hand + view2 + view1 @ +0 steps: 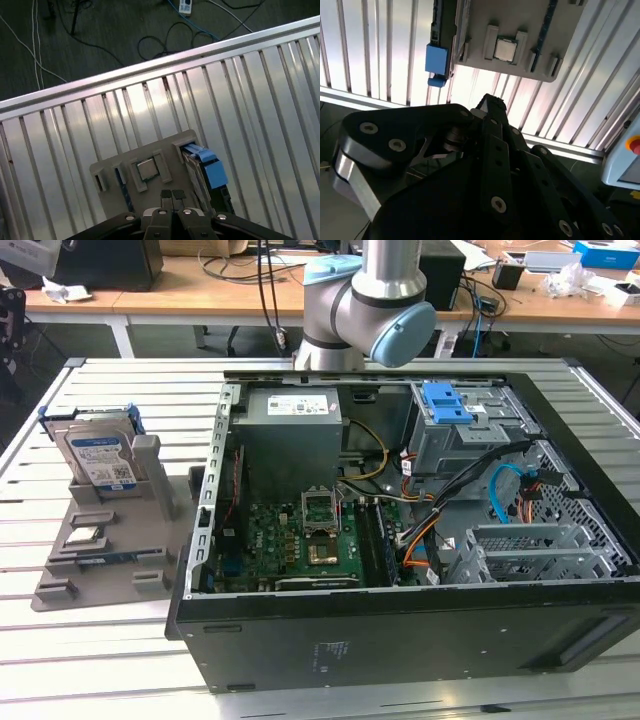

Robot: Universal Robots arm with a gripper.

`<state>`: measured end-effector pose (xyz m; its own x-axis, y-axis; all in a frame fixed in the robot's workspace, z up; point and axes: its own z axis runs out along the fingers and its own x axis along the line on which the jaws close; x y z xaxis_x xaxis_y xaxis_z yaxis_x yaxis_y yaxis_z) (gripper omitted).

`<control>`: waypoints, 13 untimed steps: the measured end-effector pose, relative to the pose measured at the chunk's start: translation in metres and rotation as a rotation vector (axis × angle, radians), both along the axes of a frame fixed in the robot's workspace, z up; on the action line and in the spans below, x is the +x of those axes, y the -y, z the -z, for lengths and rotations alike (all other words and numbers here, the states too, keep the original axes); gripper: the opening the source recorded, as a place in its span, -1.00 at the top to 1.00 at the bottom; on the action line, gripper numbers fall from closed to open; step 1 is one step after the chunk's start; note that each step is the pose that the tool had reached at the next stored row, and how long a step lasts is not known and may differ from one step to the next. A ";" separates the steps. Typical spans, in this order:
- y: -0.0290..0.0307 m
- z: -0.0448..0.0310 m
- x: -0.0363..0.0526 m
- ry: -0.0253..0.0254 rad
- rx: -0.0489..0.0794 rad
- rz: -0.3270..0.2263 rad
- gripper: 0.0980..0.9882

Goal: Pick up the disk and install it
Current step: 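Pick up the disk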

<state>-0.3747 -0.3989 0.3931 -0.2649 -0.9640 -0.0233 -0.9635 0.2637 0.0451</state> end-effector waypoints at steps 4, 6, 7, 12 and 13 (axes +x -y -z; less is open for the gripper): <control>0.0000 0.0000 0.0000 0.0001 0.000 -0.040 0.98; 0.0000 0.0000 0.0000 0.0000 0.000 -0.059 0.98; 0.0000 0.0000 0.0000 0.0000 0.000 -0.072 0.98; 0.0000 0.0000 0.0000 0.0001 0.000 -0.122 0.98; 0.0000 0.0000 0.0000 0.0000 0.000 -0.130 0.98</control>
<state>-0.3747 -0.3989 0.3931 -0.1381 -0.9901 -0.0233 -0.9895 0.1370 0.0451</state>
